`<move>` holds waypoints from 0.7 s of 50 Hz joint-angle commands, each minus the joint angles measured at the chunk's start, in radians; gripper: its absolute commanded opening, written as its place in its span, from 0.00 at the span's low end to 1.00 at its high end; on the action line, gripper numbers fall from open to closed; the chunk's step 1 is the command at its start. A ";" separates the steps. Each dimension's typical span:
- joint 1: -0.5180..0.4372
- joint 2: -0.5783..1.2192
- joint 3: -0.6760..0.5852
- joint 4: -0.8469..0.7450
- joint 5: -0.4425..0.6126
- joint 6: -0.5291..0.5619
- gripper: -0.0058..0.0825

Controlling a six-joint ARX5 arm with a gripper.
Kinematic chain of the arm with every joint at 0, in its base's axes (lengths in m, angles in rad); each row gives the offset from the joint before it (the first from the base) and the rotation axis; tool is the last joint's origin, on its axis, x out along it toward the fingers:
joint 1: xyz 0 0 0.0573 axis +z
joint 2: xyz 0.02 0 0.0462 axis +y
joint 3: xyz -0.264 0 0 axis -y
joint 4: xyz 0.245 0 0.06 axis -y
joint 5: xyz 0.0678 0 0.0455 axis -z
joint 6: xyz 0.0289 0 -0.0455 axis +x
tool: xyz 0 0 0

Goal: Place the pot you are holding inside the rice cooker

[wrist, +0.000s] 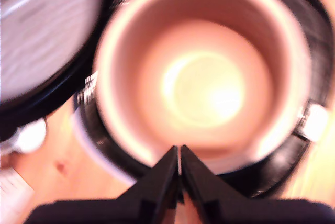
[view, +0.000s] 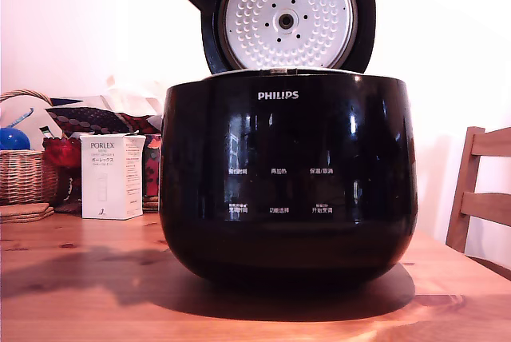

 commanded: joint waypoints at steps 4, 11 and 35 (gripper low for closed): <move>0.069 -0.024 0.003 0.041 0.073 -0.032 0.04; 0.148 -0.030 0.003 0.074 0.112 -0.057 0.04; 0.365 -0.090 0.003 0.141 0.130 -0.076 0.04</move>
